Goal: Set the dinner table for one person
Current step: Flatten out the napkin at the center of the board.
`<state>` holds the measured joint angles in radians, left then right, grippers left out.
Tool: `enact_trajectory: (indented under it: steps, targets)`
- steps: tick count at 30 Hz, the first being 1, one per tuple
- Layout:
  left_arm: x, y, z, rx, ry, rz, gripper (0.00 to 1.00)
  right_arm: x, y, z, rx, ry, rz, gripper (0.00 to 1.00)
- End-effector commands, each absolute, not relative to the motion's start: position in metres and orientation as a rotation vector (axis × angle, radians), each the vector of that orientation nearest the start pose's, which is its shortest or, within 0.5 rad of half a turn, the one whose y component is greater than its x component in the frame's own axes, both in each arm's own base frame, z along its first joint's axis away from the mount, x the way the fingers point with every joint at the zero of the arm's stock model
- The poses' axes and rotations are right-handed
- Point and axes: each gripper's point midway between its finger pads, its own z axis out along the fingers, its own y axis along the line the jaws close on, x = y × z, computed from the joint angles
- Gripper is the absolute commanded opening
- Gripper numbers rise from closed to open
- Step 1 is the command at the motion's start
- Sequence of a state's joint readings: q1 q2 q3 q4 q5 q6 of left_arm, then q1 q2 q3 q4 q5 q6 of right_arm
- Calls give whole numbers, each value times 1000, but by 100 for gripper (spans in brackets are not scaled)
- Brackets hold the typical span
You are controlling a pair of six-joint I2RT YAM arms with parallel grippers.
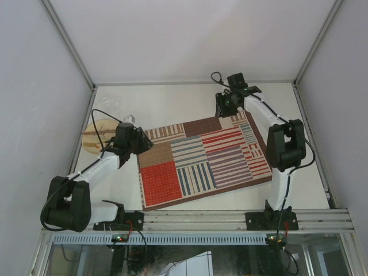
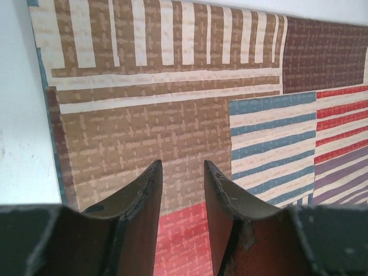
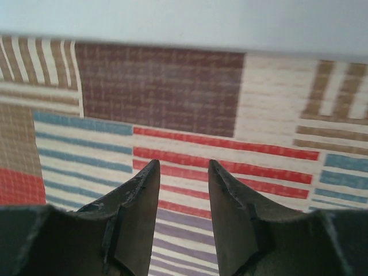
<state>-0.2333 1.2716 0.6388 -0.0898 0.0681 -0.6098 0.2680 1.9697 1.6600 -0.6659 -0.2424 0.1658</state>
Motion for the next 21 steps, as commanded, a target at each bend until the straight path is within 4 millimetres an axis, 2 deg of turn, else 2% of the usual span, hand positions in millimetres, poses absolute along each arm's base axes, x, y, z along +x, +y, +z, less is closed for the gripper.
enact_trajectory:
  steps: [1, 6, 12, 17, 21]
  targets:
    - [330, -108, 89, -451, 2230, -582, 40, 420, 192, 121, -527, 2616, 419, 39]
    - [331, -103, 83, -529, 2217, -670, 40, 418, 229, 129, -721, 2591, 460, 39]
    - [326, -105, 94, -507, 2184, -702, 41, 431, 258, 100, -878, 2633, 402, 38]
    - [319, -102, 103, -486, 2170, -681, 41, 438, 289, 91, -1025, 2573, 450, 38]
    - [316, -103, 111, -472, 2137, -697, 41, 441, 300, 83, -1128, 2509, 451, 39]
